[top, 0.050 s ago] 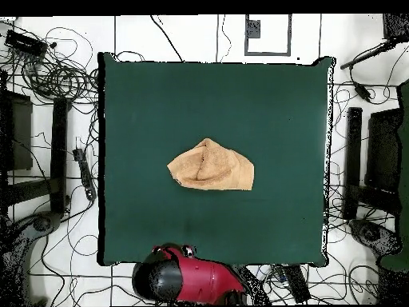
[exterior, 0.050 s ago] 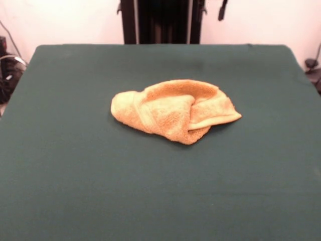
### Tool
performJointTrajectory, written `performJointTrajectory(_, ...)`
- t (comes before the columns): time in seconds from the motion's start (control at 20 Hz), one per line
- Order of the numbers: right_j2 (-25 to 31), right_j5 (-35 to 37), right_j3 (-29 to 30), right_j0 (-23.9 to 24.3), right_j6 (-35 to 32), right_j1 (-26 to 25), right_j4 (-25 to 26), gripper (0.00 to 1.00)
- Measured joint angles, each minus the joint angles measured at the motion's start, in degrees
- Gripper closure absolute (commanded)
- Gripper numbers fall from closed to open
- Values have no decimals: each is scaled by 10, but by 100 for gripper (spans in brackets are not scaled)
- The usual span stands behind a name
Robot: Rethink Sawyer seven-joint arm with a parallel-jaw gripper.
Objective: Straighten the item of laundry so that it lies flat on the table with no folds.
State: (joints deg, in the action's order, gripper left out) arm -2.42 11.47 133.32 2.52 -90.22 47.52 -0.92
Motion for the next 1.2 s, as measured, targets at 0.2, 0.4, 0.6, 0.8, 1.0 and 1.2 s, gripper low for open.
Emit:
performJointTrajectory(0.2, 0, 0, 0, 0, 0, 5, 0, 0)
performJointTrajectory(0.4, 0, 4, -2, -1, 0, 10, 0, 0)
performJointTrajectory(0.6, 0, 23, -16, -3, 0, 18, 0, 0)
performJointTrajectory(0.8, 0, 56, -45, -9, 0, 20, 0, 0)
performJointTrajectory(1.0, 0, 86, -75, -17, 0, 20, 1, 0)
performJointTrajectory(1.2, 0, 119, -113, -23, 0, 19, 1, 0)
